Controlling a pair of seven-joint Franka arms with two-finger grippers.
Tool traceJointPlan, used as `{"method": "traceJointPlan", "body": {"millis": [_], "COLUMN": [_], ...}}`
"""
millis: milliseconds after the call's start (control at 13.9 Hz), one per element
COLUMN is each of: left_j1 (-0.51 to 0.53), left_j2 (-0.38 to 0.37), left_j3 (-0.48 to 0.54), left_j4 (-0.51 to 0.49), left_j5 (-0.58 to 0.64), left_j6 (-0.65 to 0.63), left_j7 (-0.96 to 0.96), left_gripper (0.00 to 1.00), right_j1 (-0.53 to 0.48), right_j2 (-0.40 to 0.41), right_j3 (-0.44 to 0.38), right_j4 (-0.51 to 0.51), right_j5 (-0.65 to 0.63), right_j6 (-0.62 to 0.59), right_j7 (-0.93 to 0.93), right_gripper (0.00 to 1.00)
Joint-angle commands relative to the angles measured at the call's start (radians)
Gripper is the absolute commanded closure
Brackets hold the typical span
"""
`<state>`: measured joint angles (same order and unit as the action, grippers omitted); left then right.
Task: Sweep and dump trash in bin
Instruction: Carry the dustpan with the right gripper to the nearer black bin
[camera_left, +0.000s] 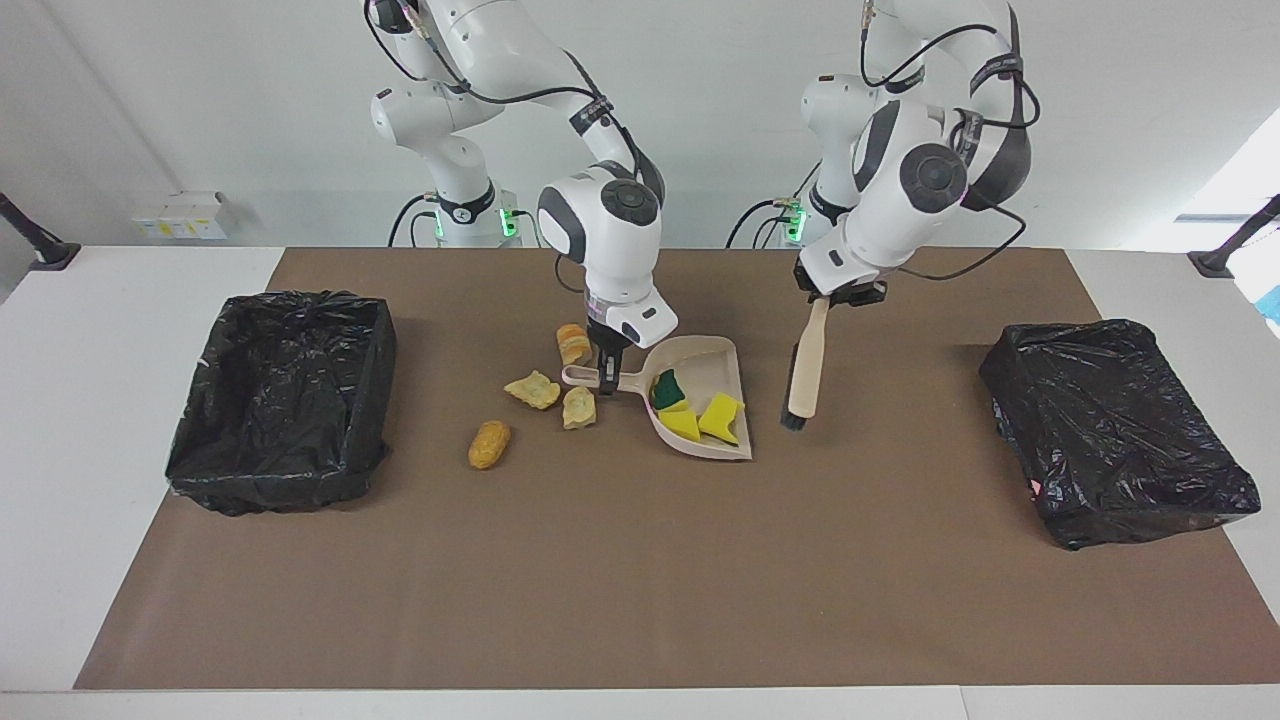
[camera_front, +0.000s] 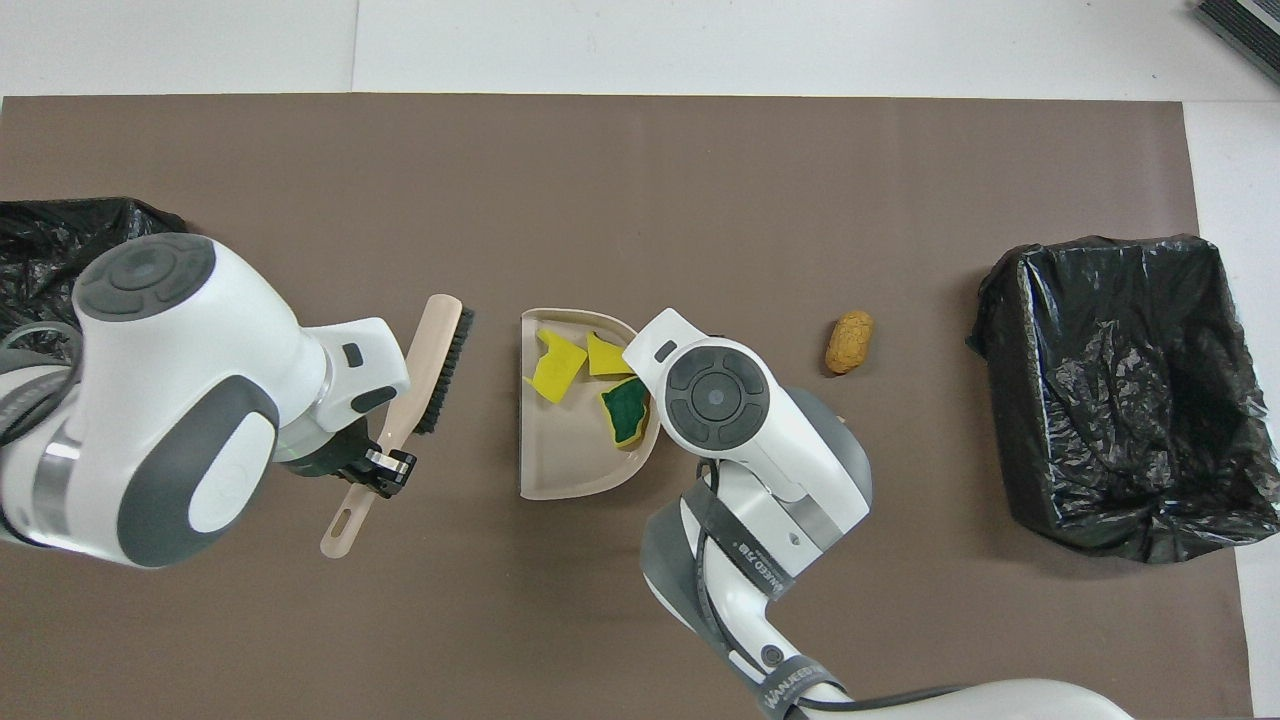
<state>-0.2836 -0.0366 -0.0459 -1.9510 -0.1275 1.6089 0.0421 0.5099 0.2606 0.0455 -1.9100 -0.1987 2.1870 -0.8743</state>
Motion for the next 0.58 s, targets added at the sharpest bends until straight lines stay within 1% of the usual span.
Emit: {"method": "traceJointPlan", "body": {"millis": [0, 72, 144, 216, 360, 504], "left_j1": [0.006, 0.0, -0.017, -0.046, -0.106, -0.208], "left_j2": [-0.031, -0.045, -0.063, -0.084, -0.12, -0.149], "left_j3": [-0.006, -0.014, -0.018, -0.018, -0.02, -0.022], "left_j4": [0.046, 0.034, 0.006, -0.027, -0.075, -0.126], "left_j5": [0.041, 0.048, 0.048, 0.048, 0.042, 0.007], "left_j6": [-0.085, -0.087, -0.086, -0.063, -0.04, 0.055], "left_j7": [-0.168, -0.253, -0.295, -0.307, -0.346, -0.466], "left_gripper": [1.0, 1.0, 1.0, 1.0, 1.0, 1.0], "right_j1": [-0.076, -0.096, -0.135, -0.168, -0.236, -0.322], "right_j2": [-0.063, -0.072, -0.072, -0.075, -0.086, -0.118], "right_j3": [0.011, 0.011, 0.011, 0.01, 0.001, -0.001], "right_j4": [0.046, 0.071, 0.103, 0.132, 0.172, 0.181], "right_j5": [-0.016, -0.002, 0.037, 0.079, 0.097, 0.097], "right_j6": [-0.096, -0.128, -0.169, -0.208, -0.277, -0.308], "right_j7": [-0.076, -0.109, -0.161, -0.214, -0.3, -0.397], "right_gripper": [1.0, 1.0, 1.0, 1.0, 1.0, 1.0]}}
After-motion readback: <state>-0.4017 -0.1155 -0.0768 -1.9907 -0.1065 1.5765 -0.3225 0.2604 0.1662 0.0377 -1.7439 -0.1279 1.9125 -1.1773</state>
